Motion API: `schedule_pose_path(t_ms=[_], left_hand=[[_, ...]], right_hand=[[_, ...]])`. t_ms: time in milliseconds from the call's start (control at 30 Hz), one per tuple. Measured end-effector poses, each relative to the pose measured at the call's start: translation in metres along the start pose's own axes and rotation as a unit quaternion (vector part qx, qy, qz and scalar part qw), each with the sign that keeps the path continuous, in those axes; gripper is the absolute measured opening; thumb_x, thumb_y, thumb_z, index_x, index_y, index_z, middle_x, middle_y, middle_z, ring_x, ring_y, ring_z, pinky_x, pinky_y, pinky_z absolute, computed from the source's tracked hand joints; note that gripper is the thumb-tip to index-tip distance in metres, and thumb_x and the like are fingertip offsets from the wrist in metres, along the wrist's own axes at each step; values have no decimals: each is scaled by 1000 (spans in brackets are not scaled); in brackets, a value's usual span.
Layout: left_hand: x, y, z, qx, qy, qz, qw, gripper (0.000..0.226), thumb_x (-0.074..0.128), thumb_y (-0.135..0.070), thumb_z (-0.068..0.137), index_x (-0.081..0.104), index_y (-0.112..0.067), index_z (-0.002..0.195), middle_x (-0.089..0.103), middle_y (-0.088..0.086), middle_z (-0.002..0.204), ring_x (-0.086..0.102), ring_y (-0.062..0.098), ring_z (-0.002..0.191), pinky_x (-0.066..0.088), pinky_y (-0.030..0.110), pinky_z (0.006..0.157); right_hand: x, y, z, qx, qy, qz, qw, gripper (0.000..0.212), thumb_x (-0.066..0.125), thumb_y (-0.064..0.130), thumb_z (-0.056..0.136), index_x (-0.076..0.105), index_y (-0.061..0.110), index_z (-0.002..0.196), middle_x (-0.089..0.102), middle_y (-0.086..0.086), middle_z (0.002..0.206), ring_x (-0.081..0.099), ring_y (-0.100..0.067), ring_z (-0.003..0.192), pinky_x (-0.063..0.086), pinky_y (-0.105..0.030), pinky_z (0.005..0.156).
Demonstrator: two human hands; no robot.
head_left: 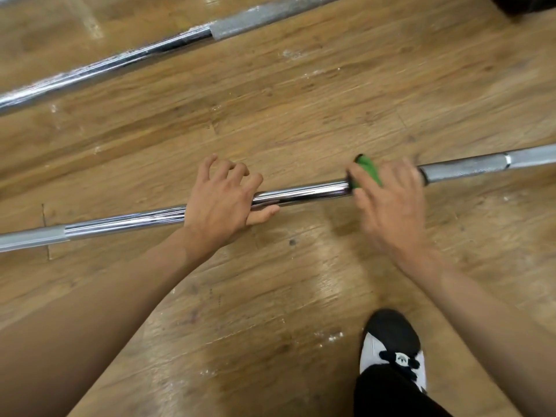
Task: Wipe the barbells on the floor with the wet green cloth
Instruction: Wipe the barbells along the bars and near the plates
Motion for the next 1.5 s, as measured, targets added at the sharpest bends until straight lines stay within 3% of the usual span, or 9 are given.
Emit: schedule_pose_path(t_ms=[133,267,467,600,800,967,1267,1367,1500], left_hand=[[0,1,7,-37,5,4,999,77,20,-74,100,67,-13,102,68,15,105,59,38,101,33,56,110],[1,1,11,-47,11,10,999,76,21,-74,100,68,-14,101,69,14,103,59,37,99,33,54,106],[2,5,14,-34,-5,13,999,83,14,-75,101,67,-12,99,69,15,101,58,37,98,35,54,101],[2,6,15,-42,-12,17,999,80,17,-74,102,67,-11,98,69,14,99,57,37,97,35,52,98],[2,3,14,-42,-22,16,999,72,27,-71,101,64,-10,92,68,15,92,56,36,92,37,51,93],[3,0,10,-44,-37,25,998,71,30,-71,101,62,-10,89,67,13,87,56,35,87,37,51,90],[0,0,7,-43,-54,23,997,71,27,-70,103,61,-10,89,67,13,86,57,36,87,38,51,89],[-1,-1,7,-40,-38,11,998,65,32,-68,102,60,-11,88,67,13,85,56,36,86,38,50,86],[-2,-3,5,-39,-29,7,999,64,34,-67,102,60,-10,90,68,14,86,56,37,86,37,49,86]], right_hand=[[-9,-62,-3,92,-18,-27,995,67,14,49,110,62,13,138,59,-24,122,48,-40,112,25,-55,120],[0,-18,15,216,-44,-31,975,66,25,56,105,68,8,116,57,-27,111,51,-42,110,30,-58,115],[10,88,28,15,41,25,999,72,22,64,102,67,14,126,62,-18,125,53,-37,106,37,-51,101],[8,66,27,-63,63,27,996,66,24,62,104,60,19,139,59,-15,131,53,-36,106,36,-48,98],[-20,-100,6,86,18,-46,995,63,21,52,109,59,11,139,57,-26,118,50,-45,107,34,-60,109],[-11,-82,11,203,-24,-46,978,77,16,64,105,68,8,118,54,-29,111,50,-45,108,37,-56,101],[9,71,17,-33,38,28,998,68,27,64,101,63,16,134,59,-17,122,52,-35,105,37,-49,98],[1,16,11,-98,27,23,995,62,34,56,105,56,17,147,57,-20,129,52,-37,107,38,-49,98],[-14,-85,-9,10,1,-32,999,59,32,52,108,57,13,145,55,-27,119,51,-43,104,36,-54,100]])
Point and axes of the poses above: each hand's wrist, its own z-axis towards the middle knuckle, its own x-axis out of the palm, y = z × x, the point moved 3 cm from there along z, towards the middle knuckle
